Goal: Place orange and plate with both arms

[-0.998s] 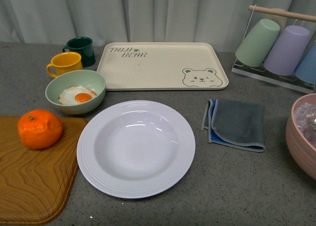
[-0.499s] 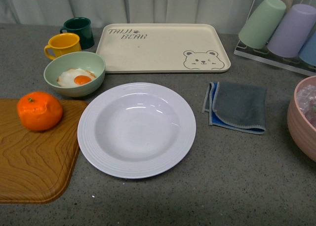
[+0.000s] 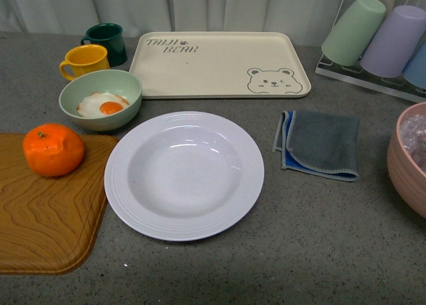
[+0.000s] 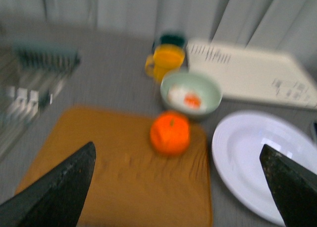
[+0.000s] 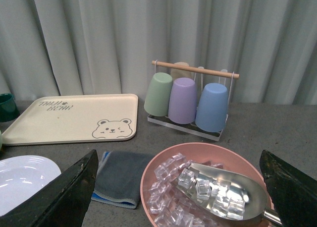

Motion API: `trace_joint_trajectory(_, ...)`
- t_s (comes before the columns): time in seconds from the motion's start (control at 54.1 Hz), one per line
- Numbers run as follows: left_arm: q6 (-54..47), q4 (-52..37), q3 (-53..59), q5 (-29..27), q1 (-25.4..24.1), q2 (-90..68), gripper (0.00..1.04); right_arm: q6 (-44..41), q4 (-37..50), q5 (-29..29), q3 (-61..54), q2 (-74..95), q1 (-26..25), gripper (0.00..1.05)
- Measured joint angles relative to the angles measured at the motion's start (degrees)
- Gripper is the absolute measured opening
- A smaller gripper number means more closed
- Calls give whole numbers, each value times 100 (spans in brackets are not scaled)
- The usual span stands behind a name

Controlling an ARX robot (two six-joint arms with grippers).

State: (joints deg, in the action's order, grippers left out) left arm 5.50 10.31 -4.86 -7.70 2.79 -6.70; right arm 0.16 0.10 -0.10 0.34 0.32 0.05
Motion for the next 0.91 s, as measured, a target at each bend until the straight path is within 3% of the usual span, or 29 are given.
trace_joint_trajectory(0.129, 531, -313, -120, -22, 197, -1298, 98, -2, 0, 0, 0, -7, 0, 95)
trace_joint_trajectory(0.314, 859, -1779, -616, 566, 413, -3519, 98, -2, 0, 0, 0, -11, 0, 95)
trace_joint_trajectory(0.406, 798, -2636, -1097, 461, 407, -5209, 98, -2, 0, 0, 0, -11, 0, 95)
trace_joint_trajectory(0.591, 664, -2876, -2098, 592, 328, -7569, 98, -2, 0, 0, 0, -11, 0, 95)
trace_joint_trajectory(0.905, 555, -3115, -2846, 557, 337, -9180, 98, -2, 0, 0, 0, -11, 0, 95)
